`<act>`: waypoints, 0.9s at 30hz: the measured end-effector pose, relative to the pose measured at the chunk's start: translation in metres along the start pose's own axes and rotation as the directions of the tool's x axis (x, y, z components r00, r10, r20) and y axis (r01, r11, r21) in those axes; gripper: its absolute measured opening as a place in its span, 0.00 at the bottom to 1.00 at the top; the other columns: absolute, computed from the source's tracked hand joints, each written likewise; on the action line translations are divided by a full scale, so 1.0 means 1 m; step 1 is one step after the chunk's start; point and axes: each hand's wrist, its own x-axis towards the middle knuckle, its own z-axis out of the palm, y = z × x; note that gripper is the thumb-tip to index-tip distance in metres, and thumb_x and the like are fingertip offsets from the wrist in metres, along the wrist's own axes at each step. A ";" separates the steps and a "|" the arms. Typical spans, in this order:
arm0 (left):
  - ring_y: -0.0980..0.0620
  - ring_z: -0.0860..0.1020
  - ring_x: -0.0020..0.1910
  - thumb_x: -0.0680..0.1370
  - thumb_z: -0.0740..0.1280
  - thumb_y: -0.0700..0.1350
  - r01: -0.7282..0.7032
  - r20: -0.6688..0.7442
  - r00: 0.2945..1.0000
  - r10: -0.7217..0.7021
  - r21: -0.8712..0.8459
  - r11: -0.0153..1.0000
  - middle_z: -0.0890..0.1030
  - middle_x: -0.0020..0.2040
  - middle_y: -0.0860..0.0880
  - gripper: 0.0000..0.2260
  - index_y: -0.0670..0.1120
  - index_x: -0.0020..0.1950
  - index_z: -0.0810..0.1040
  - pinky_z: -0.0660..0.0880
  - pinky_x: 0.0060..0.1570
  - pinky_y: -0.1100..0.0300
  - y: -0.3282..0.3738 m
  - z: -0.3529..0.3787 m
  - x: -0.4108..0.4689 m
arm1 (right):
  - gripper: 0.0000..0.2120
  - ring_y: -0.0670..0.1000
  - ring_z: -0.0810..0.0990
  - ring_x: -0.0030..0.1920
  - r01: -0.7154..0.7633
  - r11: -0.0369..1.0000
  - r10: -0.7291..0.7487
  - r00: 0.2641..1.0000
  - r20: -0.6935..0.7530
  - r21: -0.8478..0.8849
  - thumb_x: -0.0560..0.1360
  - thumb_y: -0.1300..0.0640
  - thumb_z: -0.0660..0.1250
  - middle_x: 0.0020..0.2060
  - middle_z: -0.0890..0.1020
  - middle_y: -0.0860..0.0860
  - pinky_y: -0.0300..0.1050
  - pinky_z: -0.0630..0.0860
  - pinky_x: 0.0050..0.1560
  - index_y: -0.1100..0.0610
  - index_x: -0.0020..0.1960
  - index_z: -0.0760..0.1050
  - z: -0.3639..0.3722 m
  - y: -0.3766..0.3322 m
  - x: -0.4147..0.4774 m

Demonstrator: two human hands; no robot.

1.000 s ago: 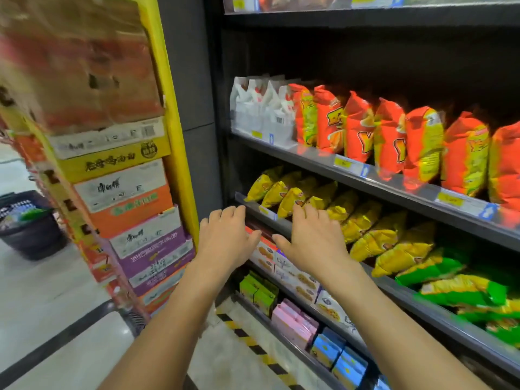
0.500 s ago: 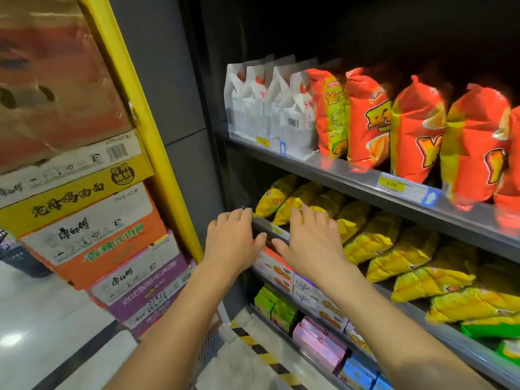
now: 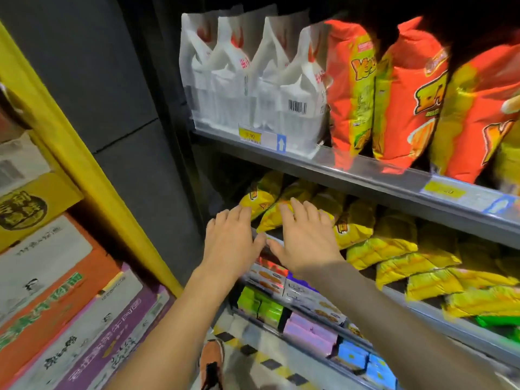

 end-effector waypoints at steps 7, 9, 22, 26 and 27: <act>0.41 0.70 0.74 0.82 0.65 0.60 -0.118 0.037 0.992 0.119 -0.013 0.993 0.74 0.76 0.46 0.30 0.46 0.79 0.67 0.68 0.71 0.45 -0.029 0.009 0.054 | 0.38 0.65 0.81 0.57 -0.147 0.988 0.146 0.989 -0.031 -0.038 0.67 0.38 0.76 0.63 0.81 0.61 0.62 0.77 0.58 0.61 0.69 0.77 0.030 -0.004 0.030; 0.41 0.70 0.75 0.82 0.66 0.59 -0.131 0.034 0.991 0.132 -0.025 0.991 0.73 0.76 0.46 0.30 0.46 0.79 0.68 0.68 0.72 0.45 -0.034 0.012 0.061 | 0.39 0.65 0.81 0.56 -0.155 0.986 0.152 0.987 -0.054 -0.058 0.67 0.39 0.77 0.62 0.81 0.61 0.61 0.77 0.57 0.61 0.70 0.76 0.034 -0.003 0.036; 0.39 0.63 0.80 0.76 0.76 0.59 -0.035 -0.060 0.998 0.019 -0.283 0.958 0.60 0.83 0.43 0.48 0.44 0.85 0.51 0.68 0.75 0.42 -0.031 0.063 0.087 | 0.33 0.62 0.79 0.62 -0.144 0.965 0.113 0.983 -0.148 -0.219 0.79 0.43 0.69 0.66 0.77 0.56 0.57 0.74 0.58 0.54 0.79 0.65 0.047 0.012 0.036; 0.39 0.71 0.73 0.75 0.78 0.58 0.001 -0.049 0.999 -0.017 -0.308 0.951 0.69 0.74 0.43 0.42 0.44 0.80 0.59 0.75 0.66 0.42 -0.038 0.082 0.106 | 0.31 0.62 0.79 0.62 -0.156 0.960 0.117 0.978 -0.171 -0.233 0.79 0.43 0.69 0.66 0.78 0.56 0.56 0.75 0.58 0.54 0.77 0.67 0.051 0.011 0.036; 0.39 0.74 0.70 0.75 0.77 0.57 -0.003 -0.057 0.998 -0.015 -0.307 0.952 0.72 0.70 0.43 0.38 0.44 0.77 0.63 0.77 0.63 0.43 -0.040 0.085 0.111 | 0.31 0.62 0.79 0.61 -0.164 0.957 0.122 0.976 -0.178 -0.239 0.79 0.43 0.69 0.65 0.78 0.56 0.57 0.75 0.58 0.54 0.77 0.68 0.051 0.010 0.036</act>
